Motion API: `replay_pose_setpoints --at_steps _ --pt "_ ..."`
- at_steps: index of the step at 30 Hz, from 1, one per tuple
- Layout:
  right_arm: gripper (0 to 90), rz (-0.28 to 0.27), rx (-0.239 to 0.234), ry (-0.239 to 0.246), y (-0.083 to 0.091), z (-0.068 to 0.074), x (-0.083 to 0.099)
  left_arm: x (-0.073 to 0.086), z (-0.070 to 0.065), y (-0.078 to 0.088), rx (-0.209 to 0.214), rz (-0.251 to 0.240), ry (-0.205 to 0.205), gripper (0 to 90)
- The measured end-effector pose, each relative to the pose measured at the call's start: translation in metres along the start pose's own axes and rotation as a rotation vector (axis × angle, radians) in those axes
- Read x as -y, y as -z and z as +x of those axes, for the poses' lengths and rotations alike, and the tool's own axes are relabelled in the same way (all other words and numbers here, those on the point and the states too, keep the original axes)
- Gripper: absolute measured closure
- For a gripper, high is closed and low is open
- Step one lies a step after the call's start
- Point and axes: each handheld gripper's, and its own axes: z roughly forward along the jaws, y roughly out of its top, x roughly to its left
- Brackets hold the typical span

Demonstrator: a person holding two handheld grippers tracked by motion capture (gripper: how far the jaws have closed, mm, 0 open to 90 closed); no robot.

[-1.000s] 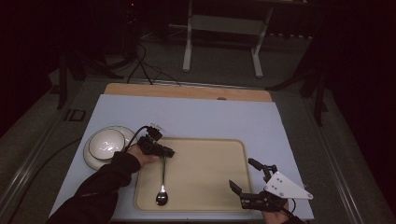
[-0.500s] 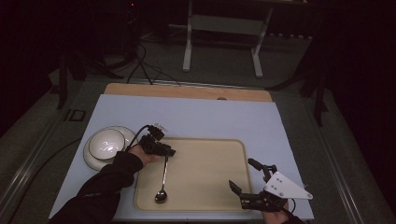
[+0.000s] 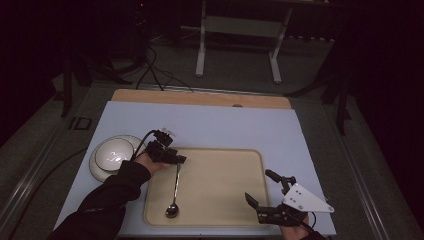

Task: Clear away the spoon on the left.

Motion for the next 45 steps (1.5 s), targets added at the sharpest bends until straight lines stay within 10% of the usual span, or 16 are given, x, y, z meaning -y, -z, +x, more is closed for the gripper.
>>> replay_pose_setpoints --at_steps 5,16,45 --pt "12.1 0.001 0.001 -0.004 -0.001 -0.001 0.0 -0.002 -0.003 0.013 -0.004 -0.031 0.011 32.2" --pt "12.1 0.009 0.002 -0.007 -0.001 0.0 0.001 0.003 -0.013 0.04 0.134 -0.105 -0.024 2.3" --pt "12.1 0.018 0.012 -0.008 -0.002 0.001 0.002 0.053 -0.059 0.128 0.075 -0.366 -0.177 1.5"
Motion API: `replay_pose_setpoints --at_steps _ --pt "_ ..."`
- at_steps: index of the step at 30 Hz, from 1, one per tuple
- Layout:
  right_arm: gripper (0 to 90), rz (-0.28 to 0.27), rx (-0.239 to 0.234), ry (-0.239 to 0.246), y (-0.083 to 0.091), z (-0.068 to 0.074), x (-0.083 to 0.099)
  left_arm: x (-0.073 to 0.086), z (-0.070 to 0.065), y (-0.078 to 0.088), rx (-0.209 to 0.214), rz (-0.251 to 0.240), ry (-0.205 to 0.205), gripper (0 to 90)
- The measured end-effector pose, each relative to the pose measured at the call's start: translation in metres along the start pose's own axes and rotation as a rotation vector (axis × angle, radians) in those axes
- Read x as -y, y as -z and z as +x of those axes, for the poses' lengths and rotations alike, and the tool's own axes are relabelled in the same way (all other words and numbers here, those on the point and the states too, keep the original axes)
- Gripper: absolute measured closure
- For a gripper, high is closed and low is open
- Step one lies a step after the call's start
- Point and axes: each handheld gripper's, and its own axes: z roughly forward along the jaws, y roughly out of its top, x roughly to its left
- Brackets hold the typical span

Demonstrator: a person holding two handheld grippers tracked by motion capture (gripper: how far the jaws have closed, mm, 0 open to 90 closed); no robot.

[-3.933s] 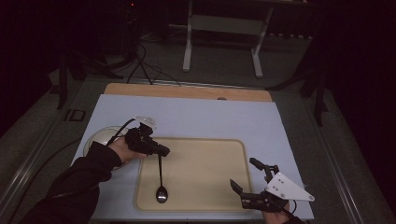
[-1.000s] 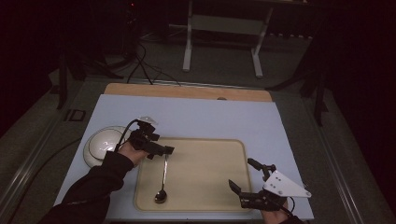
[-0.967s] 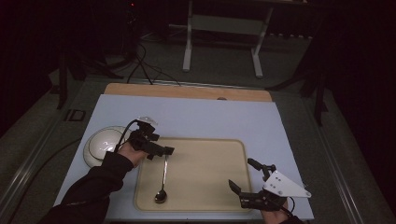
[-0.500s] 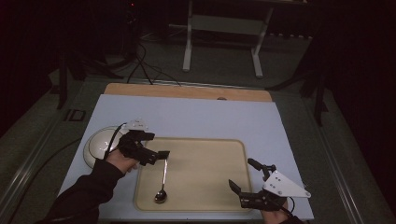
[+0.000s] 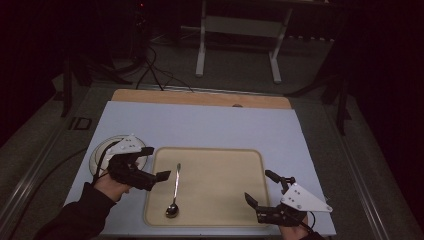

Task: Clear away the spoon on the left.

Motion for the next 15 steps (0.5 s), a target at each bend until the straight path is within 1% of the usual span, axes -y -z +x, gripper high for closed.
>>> replay_pose_setpoints --at_steps 5,6,10,12,15 --pt "12.1 0.002 -0.001 0.001 -0.001 0.0 0.0 0.01 -0.002 0.009 -0.002 -0.013 -0.022 1.5" --pt "12.1 0.003 -0.001 0.001 -0.001 0.0 0.0 0.013 -0.002 0.011 0.004 -0.018 -0.022 1.6" --pt "12.1 0.004 -0.001 0.002 -0.001 0.0 0.0 0.022 -0.004 0.017 0.002 -0.025 -0.032 1.6" --pt "12.1 0.005 -0.001 0.001 -0.001 0.0 0.001 0.026 -0.005 0.018 -0.005 -0.028 -0.029 1.5" --pt "12.1 0.006 -0.002 0.001 -0.001 0.001 0.001 0.034 -0.005 0.019 -0.011 -0.032 -0.015 1.5"
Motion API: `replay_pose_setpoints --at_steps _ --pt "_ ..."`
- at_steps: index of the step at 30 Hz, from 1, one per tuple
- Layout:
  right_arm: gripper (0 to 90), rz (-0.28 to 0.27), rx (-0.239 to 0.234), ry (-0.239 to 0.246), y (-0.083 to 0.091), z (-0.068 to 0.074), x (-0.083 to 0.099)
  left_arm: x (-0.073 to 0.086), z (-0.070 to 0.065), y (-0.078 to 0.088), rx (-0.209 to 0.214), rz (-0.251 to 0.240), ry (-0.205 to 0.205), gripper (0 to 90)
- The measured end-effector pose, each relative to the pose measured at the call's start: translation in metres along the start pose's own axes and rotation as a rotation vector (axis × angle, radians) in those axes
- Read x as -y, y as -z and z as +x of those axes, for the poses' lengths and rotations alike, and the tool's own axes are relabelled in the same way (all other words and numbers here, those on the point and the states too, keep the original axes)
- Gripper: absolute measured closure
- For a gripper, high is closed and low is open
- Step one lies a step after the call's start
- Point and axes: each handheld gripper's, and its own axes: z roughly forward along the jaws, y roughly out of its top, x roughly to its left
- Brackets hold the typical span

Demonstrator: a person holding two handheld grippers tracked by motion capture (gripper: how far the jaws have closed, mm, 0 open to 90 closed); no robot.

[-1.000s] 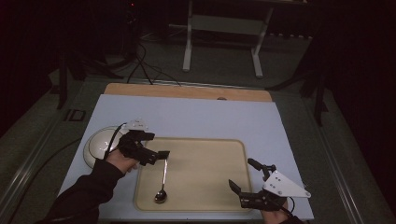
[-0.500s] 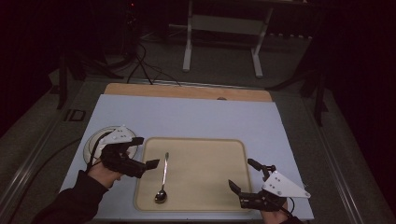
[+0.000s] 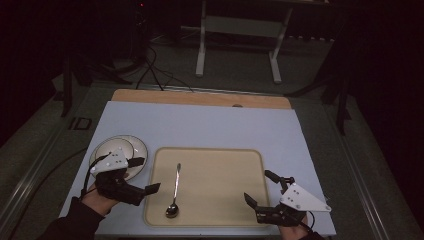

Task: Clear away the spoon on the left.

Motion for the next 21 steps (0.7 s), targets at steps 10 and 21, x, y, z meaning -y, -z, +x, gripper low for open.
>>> replay_pose_setpoints --at_steps 10,21 --pt "12.1 0.003 -0.002 -0.003 -0.001 0.0 0.0 0.025 -0.001 -0.003 -0.033 0.0 -0.007 1.5" --pt "12.1 0.011 -0.008 -0.006 -0.002 0.0 0.001 0.042 -0.003 0.0 -0.054 -0.009 -0.012 1.5"
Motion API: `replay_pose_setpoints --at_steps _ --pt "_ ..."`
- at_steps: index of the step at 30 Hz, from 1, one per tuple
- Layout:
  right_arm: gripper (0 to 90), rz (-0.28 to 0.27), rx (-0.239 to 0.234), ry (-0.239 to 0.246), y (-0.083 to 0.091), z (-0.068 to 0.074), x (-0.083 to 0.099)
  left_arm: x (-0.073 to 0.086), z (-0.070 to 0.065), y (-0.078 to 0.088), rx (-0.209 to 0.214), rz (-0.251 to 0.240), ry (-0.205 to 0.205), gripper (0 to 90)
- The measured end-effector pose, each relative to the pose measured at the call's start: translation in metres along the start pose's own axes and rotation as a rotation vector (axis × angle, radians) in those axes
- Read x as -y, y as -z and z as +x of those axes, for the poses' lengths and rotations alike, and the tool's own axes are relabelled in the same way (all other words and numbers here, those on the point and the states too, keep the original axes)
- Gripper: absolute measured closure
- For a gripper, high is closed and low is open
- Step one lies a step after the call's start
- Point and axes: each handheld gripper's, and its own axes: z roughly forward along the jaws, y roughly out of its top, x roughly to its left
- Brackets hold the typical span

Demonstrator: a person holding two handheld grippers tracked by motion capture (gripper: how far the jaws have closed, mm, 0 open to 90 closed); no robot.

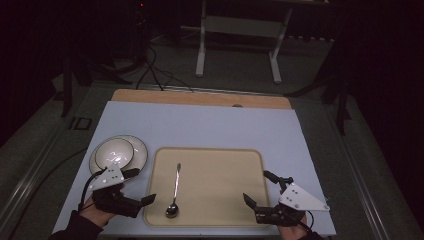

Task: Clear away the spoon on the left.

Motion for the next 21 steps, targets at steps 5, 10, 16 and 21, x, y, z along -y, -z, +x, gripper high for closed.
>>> replay_pose_setpoints --at_steps 5,10,16,21 --pt "12.1 0.015 0.001 -0.004 -0.002 -0.001 0.002 0.008 0.001 0.003 -0.017 -0.007 0.004 1.5" --pt "12.1 0.02 0.001 -0.016 -0.003 -0.004 0.004 0.014 0.004 0.004 -0.027 -0.02 0.004 1.5" --pt "12.1 0.034 -0.002 -0.022 -0.005 -0.005 0.005 0.017 0.005 -0.003 -0.027 -0.021 0.008 1.5" --pt "12.1 0.042 -0.004 -0.027 -0.005 -0.005 0.006 0.018 0.006 -0.007 -0.047 -0.006 0.021 1.5"
